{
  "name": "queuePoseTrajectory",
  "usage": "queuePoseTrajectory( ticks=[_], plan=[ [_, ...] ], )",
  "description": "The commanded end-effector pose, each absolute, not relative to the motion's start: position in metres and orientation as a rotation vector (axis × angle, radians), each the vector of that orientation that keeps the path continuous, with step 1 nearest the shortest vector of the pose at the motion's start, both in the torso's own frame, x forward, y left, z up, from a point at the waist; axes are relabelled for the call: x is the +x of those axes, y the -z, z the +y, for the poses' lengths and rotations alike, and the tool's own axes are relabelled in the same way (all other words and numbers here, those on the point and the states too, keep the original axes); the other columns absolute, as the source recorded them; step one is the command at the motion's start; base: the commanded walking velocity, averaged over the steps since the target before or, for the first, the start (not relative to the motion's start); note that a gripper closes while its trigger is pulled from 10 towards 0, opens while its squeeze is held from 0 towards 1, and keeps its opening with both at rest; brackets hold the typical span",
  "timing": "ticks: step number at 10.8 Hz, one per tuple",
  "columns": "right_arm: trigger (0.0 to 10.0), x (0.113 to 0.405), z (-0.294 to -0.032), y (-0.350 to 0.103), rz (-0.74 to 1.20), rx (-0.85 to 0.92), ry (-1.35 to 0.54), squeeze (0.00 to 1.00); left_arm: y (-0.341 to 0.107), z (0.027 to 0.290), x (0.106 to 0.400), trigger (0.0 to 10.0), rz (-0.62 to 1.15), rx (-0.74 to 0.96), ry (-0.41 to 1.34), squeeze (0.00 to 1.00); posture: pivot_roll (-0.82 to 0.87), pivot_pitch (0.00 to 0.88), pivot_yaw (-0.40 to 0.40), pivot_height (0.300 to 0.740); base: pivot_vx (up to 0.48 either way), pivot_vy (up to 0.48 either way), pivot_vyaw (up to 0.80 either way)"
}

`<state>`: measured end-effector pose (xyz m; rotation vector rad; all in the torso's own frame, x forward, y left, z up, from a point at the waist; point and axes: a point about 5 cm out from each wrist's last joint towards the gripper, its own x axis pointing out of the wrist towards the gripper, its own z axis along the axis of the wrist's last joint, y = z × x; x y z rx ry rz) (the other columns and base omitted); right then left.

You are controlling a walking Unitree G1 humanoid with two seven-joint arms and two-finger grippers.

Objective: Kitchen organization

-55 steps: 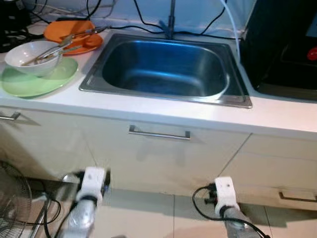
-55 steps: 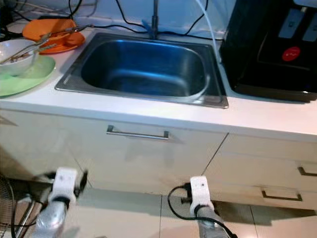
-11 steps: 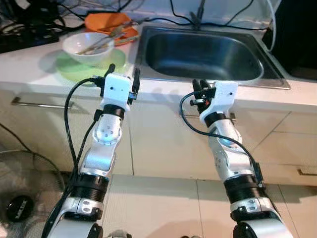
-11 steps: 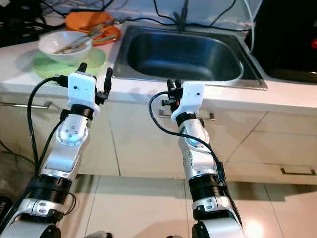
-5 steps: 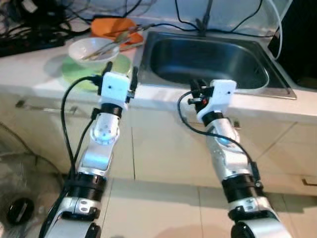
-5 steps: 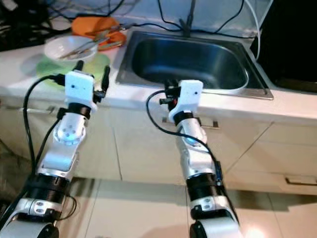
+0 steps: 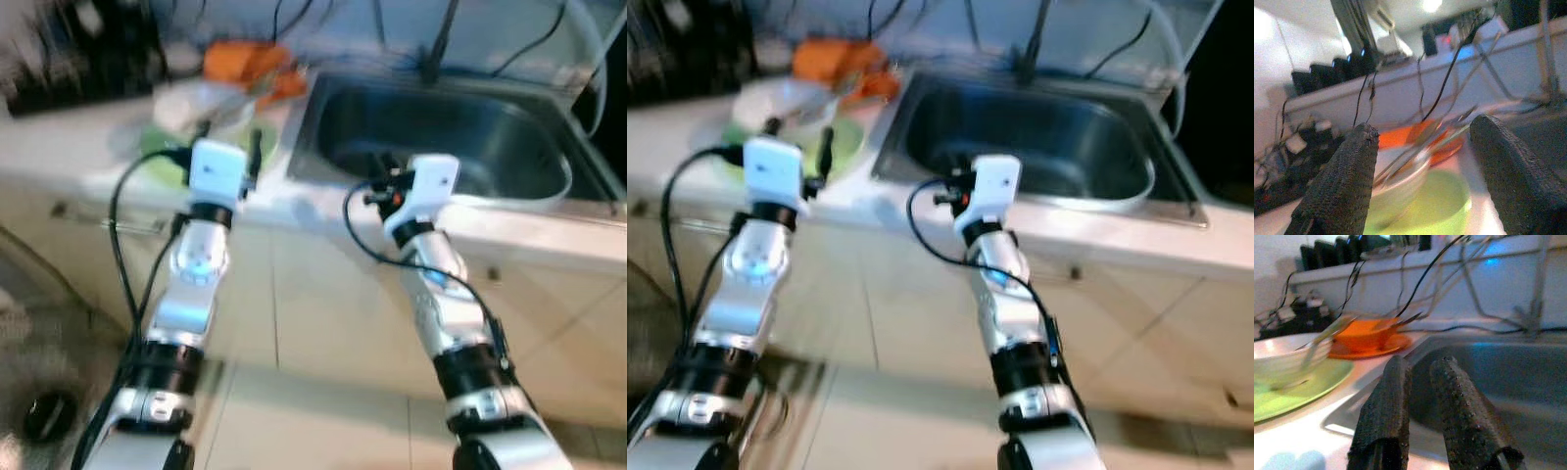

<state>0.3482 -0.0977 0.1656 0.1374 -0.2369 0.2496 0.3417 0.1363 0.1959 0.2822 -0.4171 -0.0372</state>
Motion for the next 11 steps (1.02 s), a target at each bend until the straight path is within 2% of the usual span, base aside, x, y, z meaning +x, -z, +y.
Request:
queuePoseTrajectory(
  ticks=[1,11],
  plan=[
    [10.0,0.3488,-0.1065,-0.1685,-0.251,0.129,-0.225,0.0,-0.1994,0.1251,0.3403,10.0,-0.438,0.283,0.069,0.0,0.03,0.024,-0.049,0.74,0.371,0.0,0.0],
    [10.0,0.3502,-0.108,-0.1679,-0.245,0.162,-0.208,0.0,-0.202,0.1239,0.338,10.0,-0.454,0.286,0.085,0.0,0.03,0.024,-0.049,0.74,0.371,0.0,0.0]
  ],
)
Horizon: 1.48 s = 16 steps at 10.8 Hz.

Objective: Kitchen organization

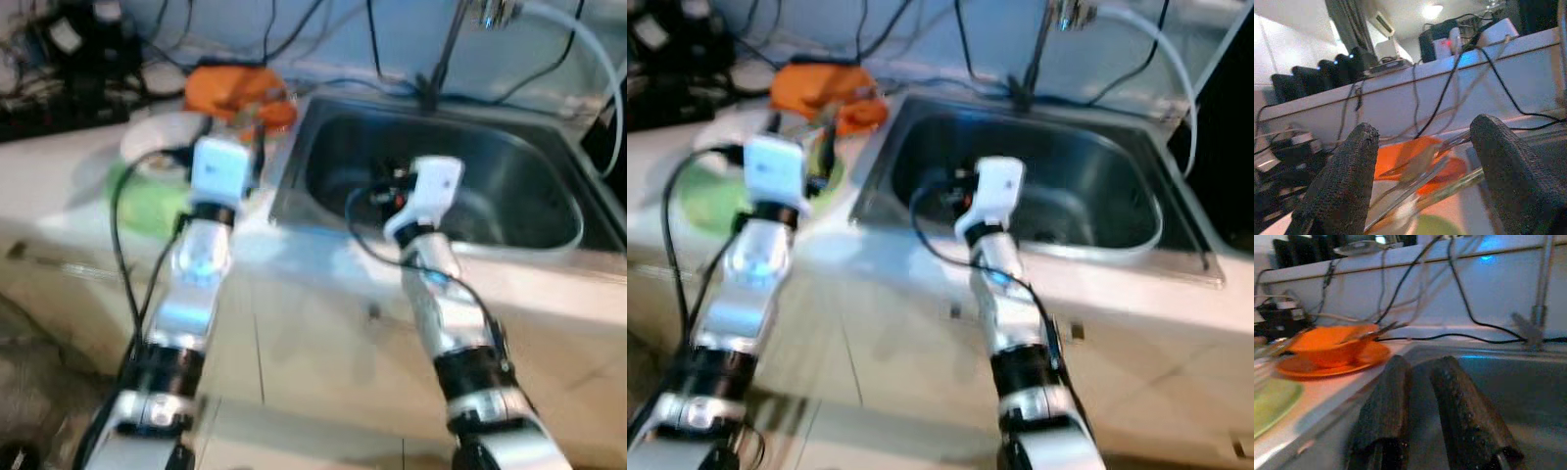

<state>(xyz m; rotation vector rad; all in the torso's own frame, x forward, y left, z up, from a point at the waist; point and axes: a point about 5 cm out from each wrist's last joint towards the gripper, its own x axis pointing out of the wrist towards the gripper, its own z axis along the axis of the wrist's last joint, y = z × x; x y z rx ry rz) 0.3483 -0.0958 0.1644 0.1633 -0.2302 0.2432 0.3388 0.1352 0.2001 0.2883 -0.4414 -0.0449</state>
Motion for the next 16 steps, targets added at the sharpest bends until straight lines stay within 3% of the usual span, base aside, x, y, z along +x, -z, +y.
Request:
queuePoseTrajectory(
  ticks=[1,6,9,12,16],
  plan=[
    [10.0,0.35,-0.108,-0.168,-0.246,0.162,-0.207,0.0,-0.202,0.123,0.338,10.0,-0.456,0.286,0.091,0.0,0.03,0.025,-0.048,0.74,0.375,0.0,0.0],
    [10.0,0.35,-0.108,-0.168,-0.251,0.168,-0.206,0.0,-0.213,0.106,0.327,10.0,-0.547,0.323,0.223,0.0,0.03,0.026,-0.05,0.74,0.149,0.0,0.0],
    [10.0,0.35,-0.108,-0.167,-0.251,0.169,-0.206,0.0,-0.22,0.091,0.32,10.0,-0.573,0.539,0.428,0.0,0.03,0.021,-0.05,0.74,0.0,0.0,0.0],
    [10.0,0.35,-0.105,-0.166,-0.246,0.169,-0.217,0.0,-0.226,0.107,0.338,10.0,-0.481,0.936,0.349,0.0,0.04,0.0,-0.046,0.74,0.0,0.0,0.0],
    [10.0,0.349,-0.101,-0.164,-0.243,0.171,-0.229,0.0,-0.212,0.105,0.35,10.0,-0.316,1.11,0.41,0.0,0.03,0.0,-0.034,0.74,0.0,0.0,0.0]
  ],
)
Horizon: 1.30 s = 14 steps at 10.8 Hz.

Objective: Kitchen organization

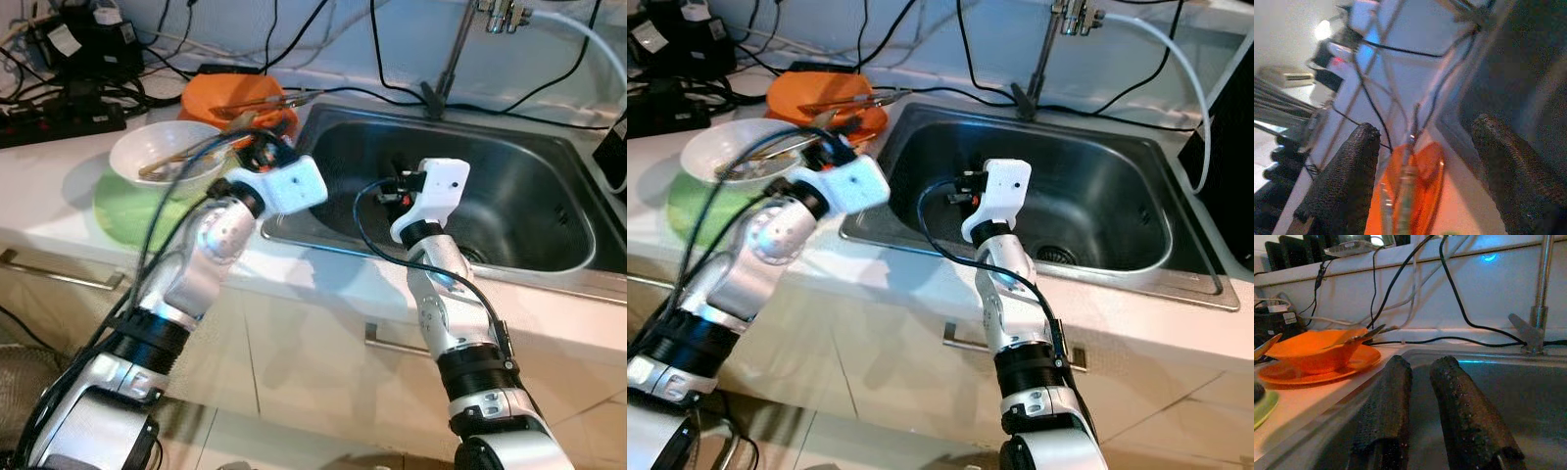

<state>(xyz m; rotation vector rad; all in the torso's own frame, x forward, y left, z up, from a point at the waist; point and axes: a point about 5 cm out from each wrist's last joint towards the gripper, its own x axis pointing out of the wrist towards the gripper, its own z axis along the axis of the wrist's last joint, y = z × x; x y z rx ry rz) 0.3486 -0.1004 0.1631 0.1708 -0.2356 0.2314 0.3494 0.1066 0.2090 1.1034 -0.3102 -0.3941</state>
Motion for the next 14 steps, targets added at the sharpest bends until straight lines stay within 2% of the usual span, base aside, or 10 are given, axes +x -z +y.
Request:
queuePoseTrajectory(
  ticks=[1,7,8,9,14],
  plan=[
    [10.0,0.349,-0.101,-0.164,-0.243,0.173,-0.229,0.0,-0.212,0.107,0.352,10.0,-0.3,1.148,0.383,0.0,0.03,0.0,-0.032,0.74,0.0,0.0,0.0],
    [10.0,0.348,-0.101,-0.161,-0.237,0.175,-0.225,0.0,-0.212,0.119,0.37,10.0,-0.192,1.271,0.269,0.0,0.03,0.0,-0.027,0.74,0.0,0.0,0.0],
    [10.0,0.348,-0.102,-0.161,-0.236,0.176,-0.223,0.0,-0.213,0.118,0.371,5.3,-0.19,1.271,0.268,0.0,0.03,0.0,-0.027,0.74,0.0,0.0,0.0],
    [10.0,0.348,-0.102,-0.161,-0.235,0.176,-0.222,0.0,-0.214,0.116,0.373,0.0,-0.199,1.269,0.268,0.0,0.03,0.0,-0.027,0.74,0.0,0.0,0.0],
    [10.0,0.349,-0.103,-0.16,-0.226,0.174,-0.218,0.0,-0.217,0.114,0.374,0.0,-0.21,1.256,0.265,0.0,0.04,0.009,-0.034,0.74,0.0,0.0,0.0]
  ],
)
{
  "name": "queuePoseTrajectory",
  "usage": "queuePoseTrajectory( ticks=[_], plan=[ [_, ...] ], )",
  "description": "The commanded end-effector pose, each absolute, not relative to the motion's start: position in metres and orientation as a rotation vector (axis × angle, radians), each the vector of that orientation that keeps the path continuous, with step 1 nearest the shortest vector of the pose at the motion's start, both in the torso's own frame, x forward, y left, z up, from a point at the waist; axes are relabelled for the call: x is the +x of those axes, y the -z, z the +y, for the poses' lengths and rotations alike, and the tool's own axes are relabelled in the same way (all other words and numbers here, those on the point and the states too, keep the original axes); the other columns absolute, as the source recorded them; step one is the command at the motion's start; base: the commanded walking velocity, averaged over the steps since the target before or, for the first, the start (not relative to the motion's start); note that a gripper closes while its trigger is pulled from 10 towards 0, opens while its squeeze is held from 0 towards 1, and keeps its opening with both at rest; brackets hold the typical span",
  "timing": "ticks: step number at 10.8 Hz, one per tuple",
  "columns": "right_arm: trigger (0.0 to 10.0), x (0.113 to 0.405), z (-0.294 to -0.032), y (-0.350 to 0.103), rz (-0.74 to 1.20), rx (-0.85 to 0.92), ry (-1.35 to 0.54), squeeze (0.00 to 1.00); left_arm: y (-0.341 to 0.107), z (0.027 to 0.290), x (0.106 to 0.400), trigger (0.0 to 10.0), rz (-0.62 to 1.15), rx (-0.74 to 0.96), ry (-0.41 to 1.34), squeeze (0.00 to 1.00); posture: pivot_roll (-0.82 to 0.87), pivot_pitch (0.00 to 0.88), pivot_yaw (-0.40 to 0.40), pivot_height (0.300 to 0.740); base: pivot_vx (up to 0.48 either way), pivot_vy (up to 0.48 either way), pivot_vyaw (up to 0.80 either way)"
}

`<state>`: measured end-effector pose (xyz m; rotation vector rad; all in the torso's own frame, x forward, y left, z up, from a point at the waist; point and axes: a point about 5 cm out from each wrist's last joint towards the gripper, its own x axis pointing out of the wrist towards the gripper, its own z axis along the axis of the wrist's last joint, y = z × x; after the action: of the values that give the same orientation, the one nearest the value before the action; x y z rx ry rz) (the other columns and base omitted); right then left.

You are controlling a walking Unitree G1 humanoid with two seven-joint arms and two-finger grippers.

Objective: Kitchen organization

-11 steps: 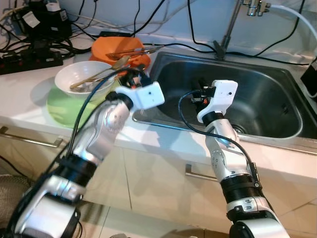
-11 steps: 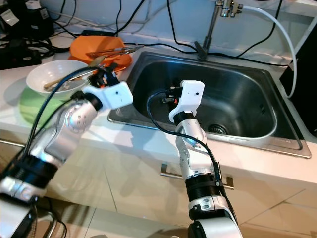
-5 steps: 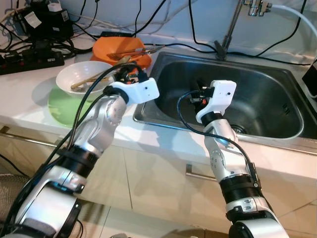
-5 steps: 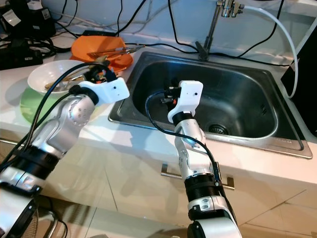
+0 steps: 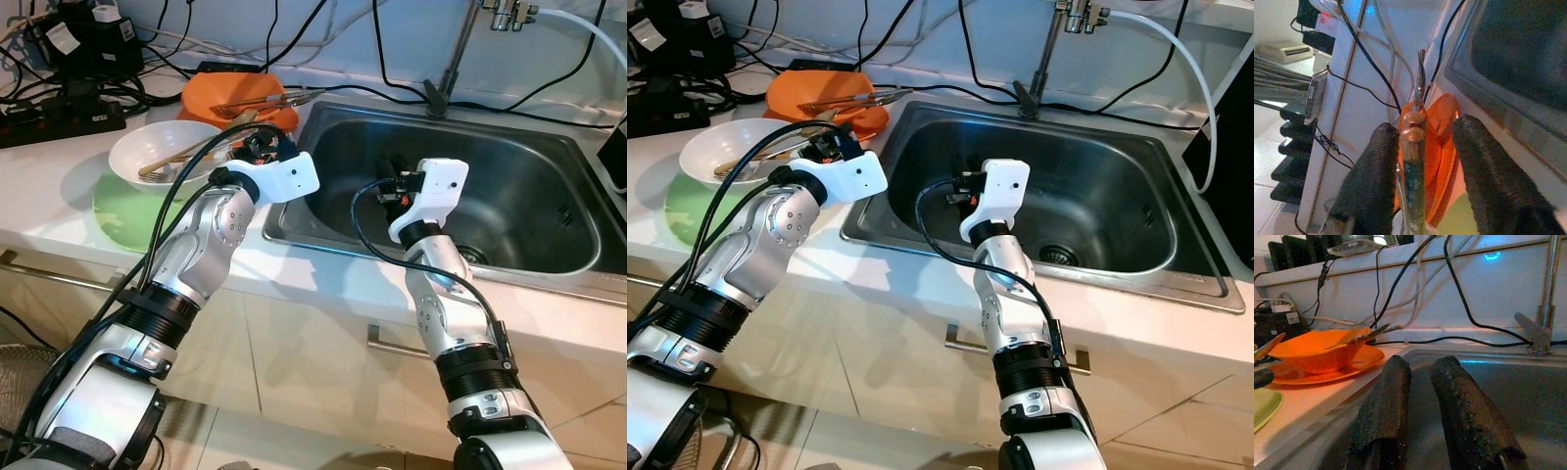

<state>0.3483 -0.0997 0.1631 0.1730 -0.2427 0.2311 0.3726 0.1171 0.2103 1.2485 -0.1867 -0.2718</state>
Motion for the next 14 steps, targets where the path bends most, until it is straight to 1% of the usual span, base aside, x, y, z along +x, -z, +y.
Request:
queuePoseTrajectory(
  ticks=[1,3,5,8,9,10,12,14],
  plan=[
    [10.0,0.349,-0.103,-0.16,-0.226,0.175,-0.218,0.0,-0.218,0.114,0.374,0.0,-0.213,1.256,0.262,0.0,0.04,0.011,-0.035,0.74,0.0,0.0,0.0],
    [10.0,0.35,-0.103,-0.16,-0.225,0.175,-0.217,0.0,-0.224,0.112,0.374,0.0,-0.242,1.217,0.25,0.0,0.04,0.014,-0.035,0.74,0.0,0.0,0.0],
    [10.0,0.35,-0.104,-0.159,-0.222,0.175,-0.212,0.0,-0.237,0.11,0.372,0.0,-0.278,1.083,0.236,0.0,0.04,0.015,-0.036,0.74,0.0,0.0,0.0],
    [10.0,0.35,-0.104,-0.158,-0.218,0.177,-0.212,0.0,-0.239,0.108,0.37,0.0,-0.286,1.013,0.252,0.0,0.04,0.016,-0.037,0.74,0.0,0.0,0.0],
    [10.0,0.35,-0.104,-0.159,-0.218,0.177,-0.211,0.0,-0.238,0.108,0.37,1.3,-0.28,1.013,0.258,0.0,0.04,0.014,-0.039,0.74,0.0,0.0,0.0],
    [10.0,0.351,-0.105,-0.159,-0.219,0.177,-0.208,0.0,-0.241,0.107,0.368,10.0,-0.297,0.977,0.258,0.0,0.05,0.013,-0.04,0.74,0.0,0.0,0.0],
    [10.0,0.351,-0.105,-0.159,-0.219,0.176,-0.21,0.0,-0.252,0.105,0.366,10.0,-0.318,0.887,0.27,0.0,0.05,0.012,-0.044,0.74,0.0,0.0,0.0],
    [10.0,0.352,-0.105,-0.159,-0.217,0.175,-0.213,0.0,-0.272,0.105,0.362,10.0,-0.339,0.702,0.302,0.0,0.05,0.013,-0.048,0.74,0.0,0.0,0.0]
  ],
)
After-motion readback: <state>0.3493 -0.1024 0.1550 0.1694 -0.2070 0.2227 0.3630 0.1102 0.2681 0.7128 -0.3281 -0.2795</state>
